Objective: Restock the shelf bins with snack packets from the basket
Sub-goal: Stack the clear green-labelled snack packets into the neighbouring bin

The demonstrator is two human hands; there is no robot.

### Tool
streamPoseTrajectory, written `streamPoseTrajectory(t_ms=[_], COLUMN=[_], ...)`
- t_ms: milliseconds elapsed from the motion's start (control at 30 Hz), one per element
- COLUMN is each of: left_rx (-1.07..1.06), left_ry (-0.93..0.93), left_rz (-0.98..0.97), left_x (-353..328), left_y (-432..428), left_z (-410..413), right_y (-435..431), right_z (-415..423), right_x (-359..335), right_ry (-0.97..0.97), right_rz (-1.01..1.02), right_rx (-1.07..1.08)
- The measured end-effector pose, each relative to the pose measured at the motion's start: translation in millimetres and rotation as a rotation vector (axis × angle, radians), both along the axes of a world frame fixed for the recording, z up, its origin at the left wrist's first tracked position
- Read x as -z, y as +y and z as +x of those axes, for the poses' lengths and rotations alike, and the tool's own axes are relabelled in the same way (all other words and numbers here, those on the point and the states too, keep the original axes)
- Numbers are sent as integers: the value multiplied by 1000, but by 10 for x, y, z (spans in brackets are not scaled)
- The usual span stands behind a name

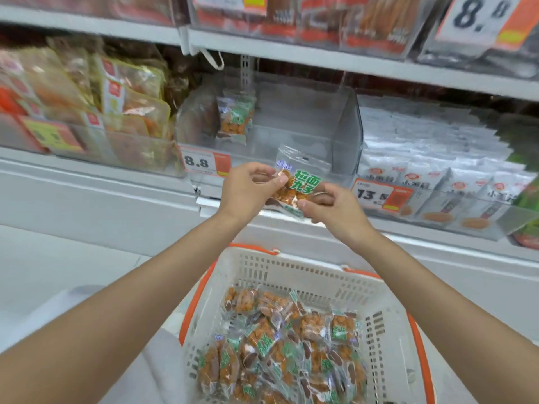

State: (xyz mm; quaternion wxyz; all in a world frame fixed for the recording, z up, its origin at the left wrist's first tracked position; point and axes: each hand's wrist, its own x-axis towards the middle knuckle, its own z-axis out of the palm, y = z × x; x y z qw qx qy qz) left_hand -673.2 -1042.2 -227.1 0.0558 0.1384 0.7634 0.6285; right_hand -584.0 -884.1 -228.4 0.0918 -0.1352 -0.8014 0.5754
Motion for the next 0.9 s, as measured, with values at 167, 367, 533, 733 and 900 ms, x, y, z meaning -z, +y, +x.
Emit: streamPoseTrajectory(t_ms=[167,367,533,733,900], left_rx=[-125,-121,-82,93,251], left_ry=[192,179,42,33,-56], left_rz=[-68,-409,-510,-560,-444], left_x=[-418,-384,-158,-51,-122], left_y=[-3,-142,-127,-109,-195], left_z=[-608,-1506,-2012,-2217,-2148], right_y=[-58,-52,-120,-107,-116], right_z=[-648,-1633,-2313,-2624,-2718], right_x=[-411,-342,-70,82,157], right_ry=[142,-11,-139,-166,-176], right_rz=[89,223,312,296,313], right_rx=[44,-22,-62,-35,-22])
